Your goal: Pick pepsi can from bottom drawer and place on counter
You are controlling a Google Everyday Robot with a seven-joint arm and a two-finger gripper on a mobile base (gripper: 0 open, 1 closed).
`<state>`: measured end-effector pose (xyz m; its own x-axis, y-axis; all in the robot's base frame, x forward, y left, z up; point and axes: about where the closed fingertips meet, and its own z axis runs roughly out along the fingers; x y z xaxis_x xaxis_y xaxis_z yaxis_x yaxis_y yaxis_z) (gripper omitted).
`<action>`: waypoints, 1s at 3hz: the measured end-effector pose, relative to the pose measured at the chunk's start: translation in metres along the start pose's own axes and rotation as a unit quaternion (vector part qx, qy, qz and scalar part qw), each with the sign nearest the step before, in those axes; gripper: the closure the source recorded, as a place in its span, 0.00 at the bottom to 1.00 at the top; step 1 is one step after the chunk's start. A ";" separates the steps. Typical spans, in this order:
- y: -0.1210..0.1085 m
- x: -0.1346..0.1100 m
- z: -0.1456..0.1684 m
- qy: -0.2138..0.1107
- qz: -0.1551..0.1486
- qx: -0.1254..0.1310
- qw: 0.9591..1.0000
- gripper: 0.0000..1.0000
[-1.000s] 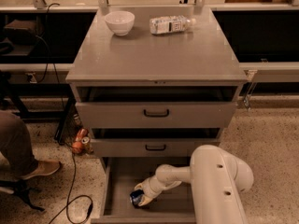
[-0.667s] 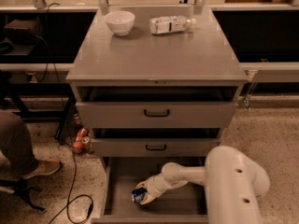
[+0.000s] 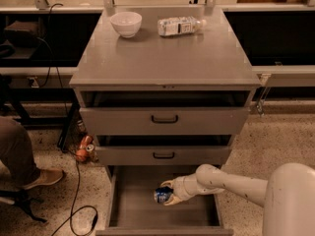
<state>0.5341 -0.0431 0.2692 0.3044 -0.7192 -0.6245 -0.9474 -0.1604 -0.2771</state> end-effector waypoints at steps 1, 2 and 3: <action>0.000 0.000 0.000 0.000 0.000 0.000 1.000 1.00; -0.003 0.004 -0.025 0.004 0.005 0.026 1.000 1.00; -0.006 0.007 -0.090 0.016 0.017 0.094 0.995 1.00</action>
Offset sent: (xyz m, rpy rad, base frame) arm 0.0076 -0.0773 0.0673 0.0310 -0.1219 -0.1634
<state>0.5330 -0.1077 0.3326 0.2672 -0.7432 -0.6134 -0.9210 -0.0096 -0.3895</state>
